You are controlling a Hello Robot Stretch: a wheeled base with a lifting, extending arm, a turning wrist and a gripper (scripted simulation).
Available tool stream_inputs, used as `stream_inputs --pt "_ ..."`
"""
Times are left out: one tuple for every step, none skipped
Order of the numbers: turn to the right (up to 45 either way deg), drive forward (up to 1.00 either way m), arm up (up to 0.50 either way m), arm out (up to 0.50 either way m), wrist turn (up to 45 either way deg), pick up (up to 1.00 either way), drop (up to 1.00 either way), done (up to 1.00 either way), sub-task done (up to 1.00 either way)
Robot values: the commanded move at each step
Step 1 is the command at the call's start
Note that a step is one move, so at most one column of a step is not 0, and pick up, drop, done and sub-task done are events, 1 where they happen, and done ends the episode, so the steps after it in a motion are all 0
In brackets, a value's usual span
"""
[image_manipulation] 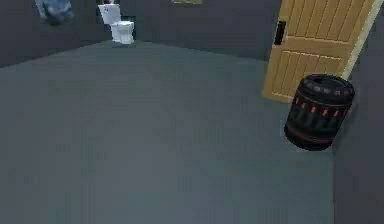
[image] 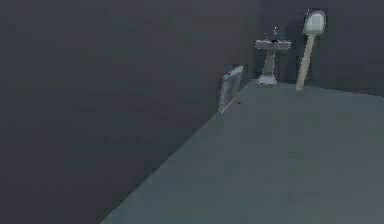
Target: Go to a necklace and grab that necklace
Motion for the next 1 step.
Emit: stream_inputs --pt "30.0 0.00 0.00 0.00 0.0 0.00 0.00 0.00 0.00"
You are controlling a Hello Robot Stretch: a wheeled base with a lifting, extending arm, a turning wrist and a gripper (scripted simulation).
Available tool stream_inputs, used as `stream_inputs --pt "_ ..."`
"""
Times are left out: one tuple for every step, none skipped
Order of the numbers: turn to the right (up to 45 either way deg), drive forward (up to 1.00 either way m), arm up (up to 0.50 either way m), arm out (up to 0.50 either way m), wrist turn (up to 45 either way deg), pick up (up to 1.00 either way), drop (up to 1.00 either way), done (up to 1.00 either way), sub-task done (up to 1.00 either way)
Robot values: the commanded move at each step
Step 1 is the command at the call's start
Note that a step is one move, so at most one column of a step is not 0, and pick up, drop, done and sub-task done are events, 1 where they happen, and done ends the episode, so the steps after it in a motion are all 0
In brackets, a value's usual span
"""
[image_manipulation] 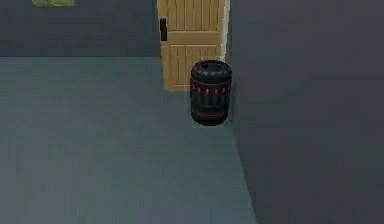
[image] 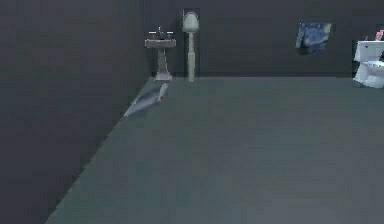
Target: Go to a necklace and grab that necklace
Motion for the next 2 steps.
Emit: stream_inputs --pt "0.0 0.05 0.00 0.00 0.0 0.00 0.00 0.00 0.00" --pt "45.0 0.00 0.00 0.00 0.0 0.00 0.00 0.00 0.00"
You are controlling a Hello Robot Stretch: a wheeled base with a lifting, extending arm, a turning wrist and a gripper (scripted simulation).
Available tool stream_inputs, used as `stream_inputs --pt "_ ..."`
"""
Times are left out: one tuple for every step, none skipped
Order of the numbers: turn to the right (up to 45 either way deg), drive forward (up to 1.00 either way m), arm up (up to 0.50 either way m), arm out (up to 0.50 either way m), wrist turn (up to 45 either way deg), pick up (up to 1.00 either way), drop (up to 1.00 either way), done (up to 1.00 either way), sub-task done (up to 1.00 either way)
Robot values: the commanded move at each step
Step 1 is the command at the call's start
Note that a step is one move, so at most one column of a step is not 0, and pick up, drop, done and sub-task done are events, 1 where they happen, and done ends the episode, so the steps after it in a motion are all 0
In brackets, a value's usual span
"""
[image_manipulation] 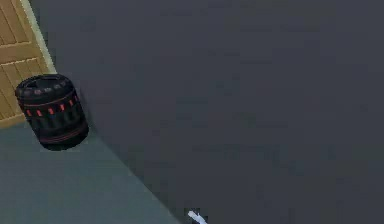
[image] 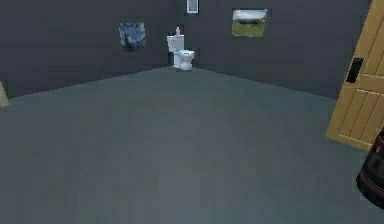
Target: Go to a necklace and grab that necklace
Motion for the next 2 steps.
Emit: stream_inputs --pt "24.0 0.00 0.00 0.00 0.0 0.00 0.00 0.00 0.00" --pt "0.0 1.00 0.00 0.00 0.0 0.00 0.00 0.00 0.00"
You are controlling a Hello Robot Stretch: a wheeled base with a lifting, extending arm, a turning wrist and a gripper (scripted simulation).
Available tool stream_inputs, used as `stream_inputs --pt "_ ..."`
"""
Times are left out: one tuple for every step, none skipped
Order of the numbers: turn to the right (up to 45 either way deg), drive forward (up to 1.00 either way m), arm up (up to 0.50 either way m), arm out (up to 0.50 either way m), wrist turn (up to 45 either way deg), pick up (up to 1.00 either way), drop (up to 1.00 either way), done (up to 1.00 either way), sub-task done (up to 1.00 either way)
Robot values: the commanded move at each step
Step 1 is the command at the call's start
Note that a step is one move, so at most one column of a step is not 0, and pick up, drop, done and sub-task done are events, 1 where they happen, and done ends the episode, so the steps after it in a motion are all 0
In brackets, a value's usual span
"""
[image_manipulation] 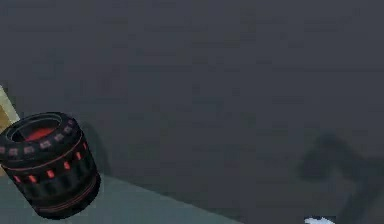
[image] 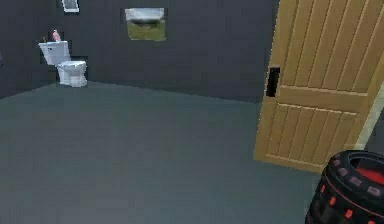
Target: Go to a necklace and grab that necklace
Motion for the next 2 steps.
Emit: stream_inputs --pt "3.0 0.00 0.00 0.00 0.0 0.00 0.00 0.00 0.00" --pt "0.0 1.00 0.00 0.00 0.0 0.00 0.00 0.00 0.00"
